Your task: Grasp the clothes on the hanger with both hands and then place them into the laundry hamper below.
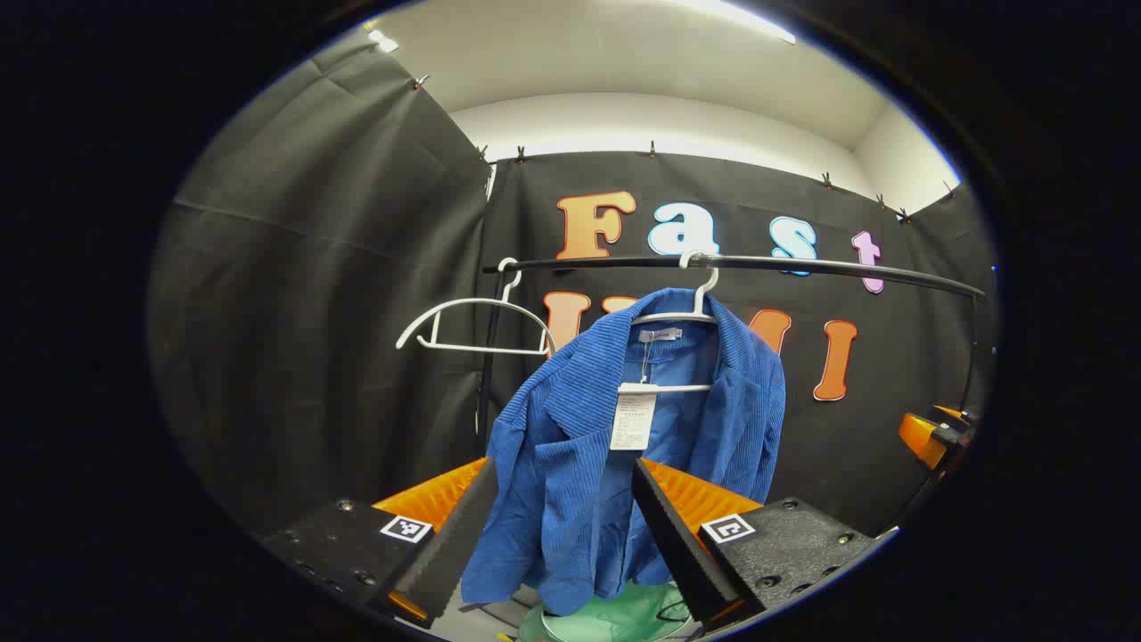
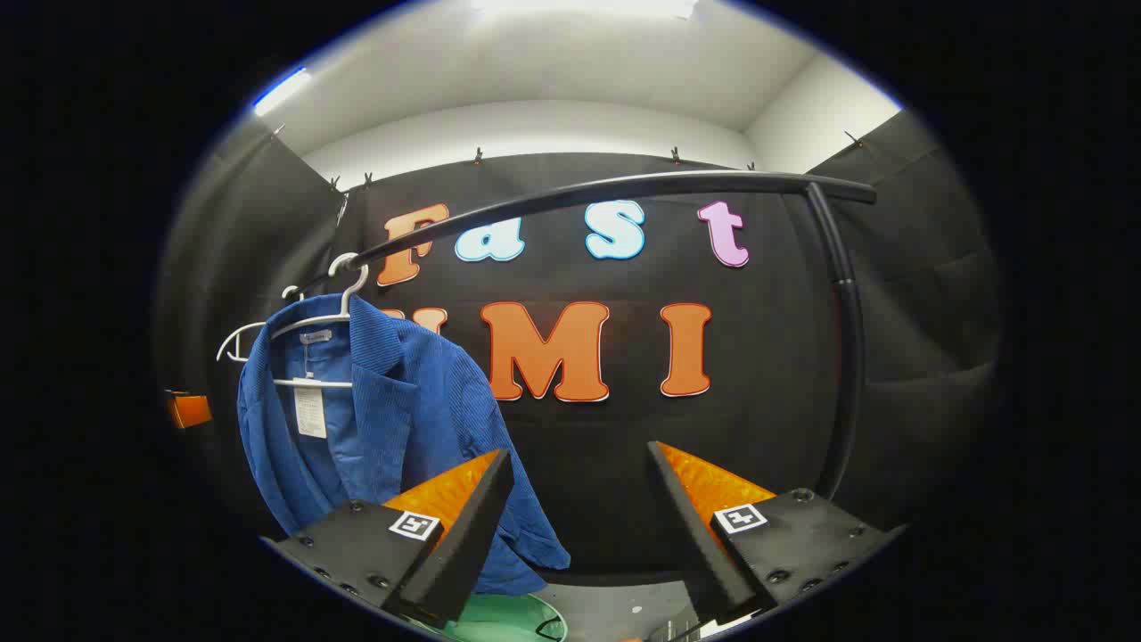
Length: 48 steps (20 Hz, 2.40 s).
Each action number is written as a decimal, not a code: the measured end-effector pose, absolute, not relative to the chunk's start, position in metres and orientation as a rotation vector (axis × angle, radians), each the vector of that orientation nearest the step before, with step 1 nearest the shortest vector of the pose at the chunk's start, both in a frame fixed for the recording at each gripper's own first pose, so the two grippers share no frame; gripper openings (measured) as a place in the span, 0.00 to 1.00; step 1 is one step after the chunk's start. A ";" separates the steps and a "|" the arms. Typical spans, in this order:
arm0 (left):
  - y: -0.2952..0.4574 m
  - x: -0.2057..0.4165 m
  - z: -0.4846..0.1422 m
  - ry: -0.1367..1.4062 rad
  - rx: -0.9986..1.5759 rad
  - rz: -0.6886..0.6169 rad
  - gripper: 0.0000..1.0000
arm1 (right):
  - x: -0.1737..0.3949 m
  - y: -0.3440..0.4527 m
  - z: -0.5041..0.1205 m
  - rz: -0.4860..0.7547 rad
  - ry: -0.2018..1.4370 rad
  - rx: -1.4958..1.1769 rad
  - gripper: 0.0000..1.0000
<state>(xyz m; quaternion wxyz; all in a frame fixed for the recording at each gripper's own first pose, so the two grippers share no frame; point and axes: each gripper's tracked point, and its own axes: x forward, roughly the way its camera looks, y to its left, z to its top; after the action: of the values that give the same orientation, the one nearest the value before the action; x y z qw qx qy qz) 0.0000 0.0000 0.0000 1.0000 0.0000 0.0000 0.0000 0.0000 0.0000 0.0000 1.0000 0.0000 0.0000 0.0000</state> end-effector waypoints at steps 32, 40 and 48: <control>0.013 0.028 -0.029 0.084 0.017 -0.097 0.92 | 0.016 0.104 -0.032 0.085 0.073 0.010 0.92; 0.017 0.038 -0.044 0.116 -0.011 -0.109 0.95 | 0.038 0.182 -0.048 0.214 0.108 0.014 0.92; 0.014 0.065 -0.056 0.134 -0.017 -0.127 0.95 | 0.070 0.225 -0.057 0.287 0.138 0.031 0.97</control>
<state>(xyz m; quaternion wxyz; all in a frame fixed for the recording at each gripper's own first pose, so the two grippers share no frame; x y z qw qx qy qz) 0.0648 0.0143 -0.0560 0.9957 -0.0084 0.0671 -0.0635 0.0700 0.2253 -0.0566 0.9872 0.0153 0.0685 0.1431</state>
